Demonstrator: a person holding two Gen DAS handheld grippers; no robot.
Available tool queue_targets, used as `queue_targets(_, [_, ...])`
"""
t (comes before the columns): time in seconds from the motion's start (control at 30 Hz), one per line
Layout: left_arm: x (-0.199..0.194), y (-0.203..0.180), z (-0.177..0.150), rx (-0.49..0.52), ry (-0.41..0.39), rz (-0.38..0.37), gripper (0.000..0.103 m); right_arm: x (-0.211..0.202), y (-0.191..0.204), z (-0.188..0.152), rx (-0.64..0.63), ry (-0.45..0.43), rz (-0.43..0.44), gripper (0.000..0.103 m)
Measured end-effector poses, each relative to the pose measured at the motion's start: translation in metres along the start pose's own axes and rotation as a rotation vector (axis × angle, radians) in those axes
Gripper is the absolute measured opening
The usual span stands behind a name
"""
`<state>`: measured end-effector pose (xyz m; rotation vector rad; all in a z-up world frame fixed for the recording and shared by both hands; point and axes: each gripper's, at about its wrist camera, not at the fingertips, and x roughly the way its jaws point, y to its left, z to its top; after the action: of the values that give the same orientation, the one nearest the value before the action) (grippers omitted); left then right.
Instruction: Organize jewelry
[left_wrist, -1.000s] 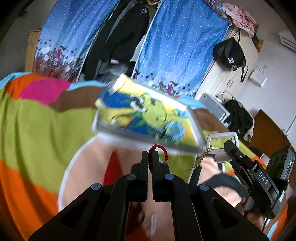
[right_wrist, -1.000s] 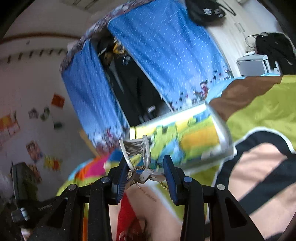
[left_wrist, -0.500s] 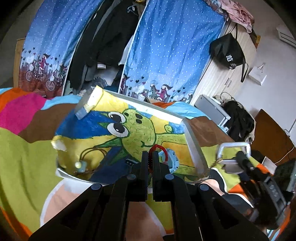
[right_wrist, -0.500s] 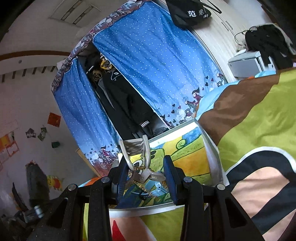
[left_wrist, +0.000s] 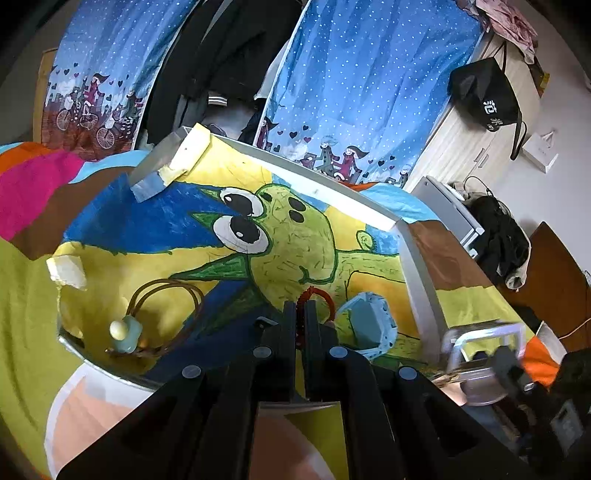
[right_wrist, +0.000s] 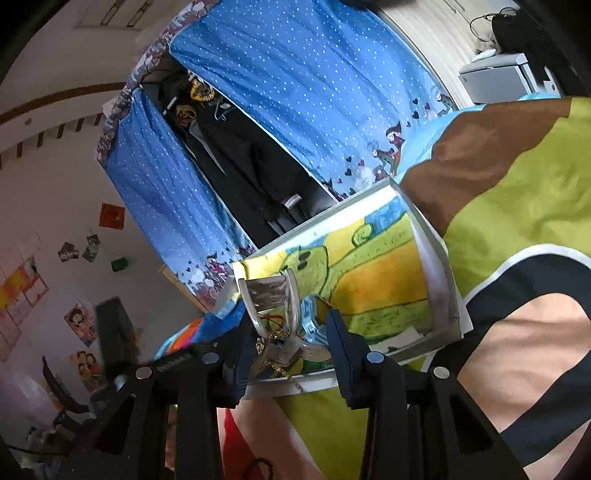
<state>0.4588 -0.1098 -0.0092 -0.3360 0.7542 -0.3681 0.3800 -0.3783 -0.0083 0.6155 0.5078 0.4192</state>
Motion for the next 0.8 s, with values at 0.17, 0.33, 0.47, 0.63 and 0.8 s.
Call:
queue_targets(0.17, [0.009, 0.005, -0.003, -0.003, 0.011, 0.003, 0.001, -0.021, 0.018, 0.014, -0.057, -0.037, 0.022, 0.036])
queue_targets(0.33, [0.010, 0.007, -0.005, -0.008, 0.016, 0.002, 0.001, -0.024, 0.024, 0.017, -0.081, -0.012, 0.006, 0.036])
queue_targets(0.47, [0.010, 0.007, -0.006, -0.003, 0.020, 0.006, 0.001, -0.004, 0.013, 0.012, -0.051, 0.026, -0.029, 0.036])
queue_targets(0.63, [0.013, 0.005, -0.006, 0.001, 0.030, 0.013, 0.001, 0.021, -0.001, 0.001, -0.042, 0.060, -0.082, 0.036])
queue_targets(0.8, [0.020, 0.003, -0.004, 0.010, 0.041, 0.023, 0.001, 0.036, -0.015, 0.000, -0.023, 0.060, -0.117, 0.036])
